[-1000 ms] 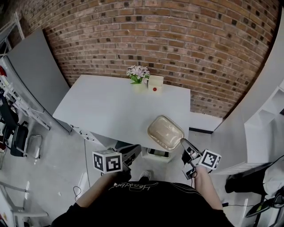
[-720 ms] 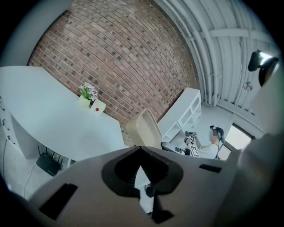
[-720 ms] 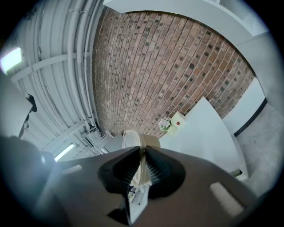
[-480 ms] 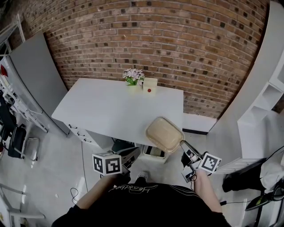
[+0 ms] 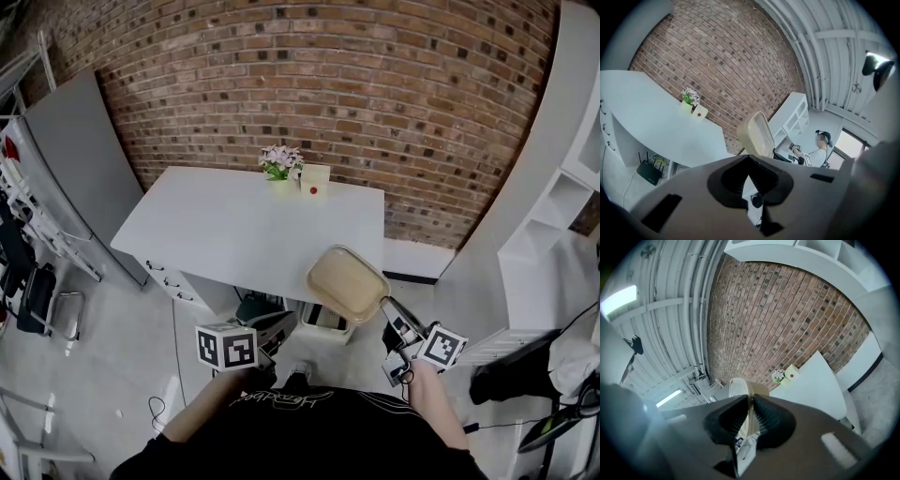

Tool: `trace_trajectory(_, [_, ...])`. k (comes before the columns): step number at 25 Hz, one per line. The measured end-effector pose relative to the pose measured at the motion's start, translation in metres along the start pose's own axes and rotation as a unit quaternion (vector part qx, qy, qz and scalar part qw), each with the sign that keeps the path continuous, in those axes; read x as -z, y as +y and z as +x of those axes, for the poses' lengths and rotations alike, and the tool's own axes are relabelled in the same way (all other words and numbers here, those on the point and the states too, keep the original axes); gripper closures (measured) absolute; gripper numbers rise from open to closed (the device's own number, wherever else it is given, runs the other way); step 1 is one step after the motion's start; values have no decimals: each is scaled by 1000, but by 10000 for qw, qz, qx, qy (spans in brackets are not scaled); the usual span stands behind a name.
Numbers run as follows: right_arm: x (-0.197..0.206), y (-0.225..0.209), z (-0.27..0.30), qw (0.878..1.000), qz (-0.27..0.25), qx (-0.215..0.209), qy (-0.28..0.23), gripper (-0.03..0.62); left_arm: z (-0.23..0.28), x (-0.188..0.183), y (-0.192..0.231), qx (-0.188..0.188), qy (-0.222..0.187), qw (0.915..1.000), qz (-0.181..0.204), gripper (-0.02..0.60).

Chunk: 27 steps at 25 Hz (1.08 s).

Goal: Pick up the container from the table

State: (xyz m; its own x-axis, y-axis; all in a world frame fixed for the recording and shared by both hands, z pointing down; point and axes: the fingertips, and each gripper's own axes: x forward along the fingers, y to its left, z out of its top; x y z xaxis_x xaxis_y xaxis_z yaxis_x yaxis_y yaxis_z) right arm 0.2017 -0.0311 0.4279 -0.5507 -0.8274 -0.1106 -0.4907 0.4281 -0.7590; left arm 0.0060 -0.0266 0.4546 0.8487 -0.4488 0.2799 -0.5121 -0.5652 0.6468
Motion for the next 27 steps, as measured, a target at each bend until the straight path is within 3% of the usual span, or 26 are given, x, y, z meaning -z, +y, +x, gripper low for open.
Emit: trace_trajectory(27, [14, 19, -23, 9998, -17, -170, -42, 551, -15, 24, -20, -62, 100, 9999, 127, 578])
